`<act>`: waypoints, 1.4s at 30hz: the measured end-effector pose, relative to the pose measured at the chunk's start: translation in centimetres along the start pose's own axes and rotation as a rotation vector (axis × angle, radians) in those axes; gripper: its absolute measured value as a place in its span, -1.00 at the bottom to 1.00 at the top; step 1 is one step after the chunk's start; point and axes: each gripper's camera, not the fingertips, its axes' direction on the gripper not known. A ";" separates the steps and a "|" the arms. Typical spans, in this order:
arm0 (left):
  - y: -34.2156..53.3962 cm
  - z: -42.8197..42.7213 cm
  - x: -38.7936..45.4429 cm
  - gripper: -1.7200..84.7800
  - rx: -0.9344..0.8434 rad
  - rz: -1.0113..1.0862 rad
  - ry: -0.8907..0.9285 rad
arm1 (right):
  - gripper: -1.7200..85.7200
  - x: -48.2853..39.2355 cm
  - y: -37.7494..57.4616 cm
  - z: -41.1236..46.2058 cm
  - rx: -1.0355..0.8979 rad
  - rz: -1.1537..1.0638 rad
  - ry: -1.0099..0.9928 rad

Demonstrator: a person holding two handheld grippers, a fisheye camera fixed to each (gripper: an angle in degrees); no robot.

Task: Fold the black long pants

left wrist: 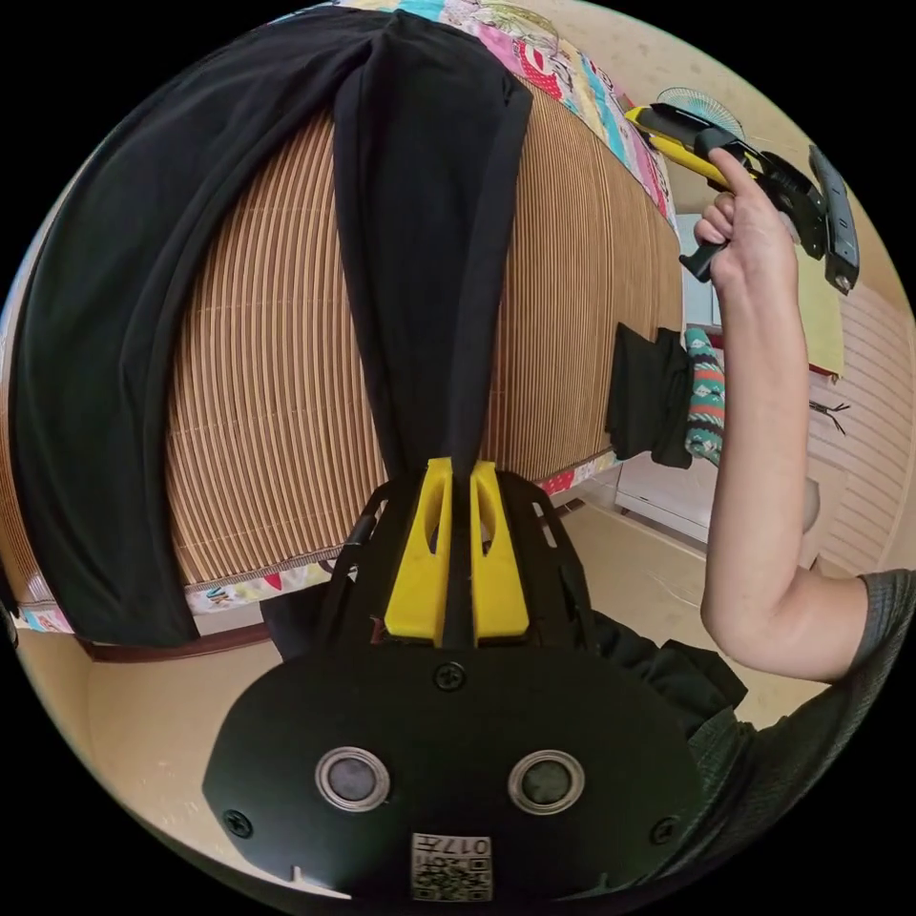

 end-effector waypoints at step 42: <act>5.9 -0.7 1.0 -0.95 0.152 -0.110 0.260 | -0.86 9.3 -23.2 25.6 -0.170 0.316 -0.350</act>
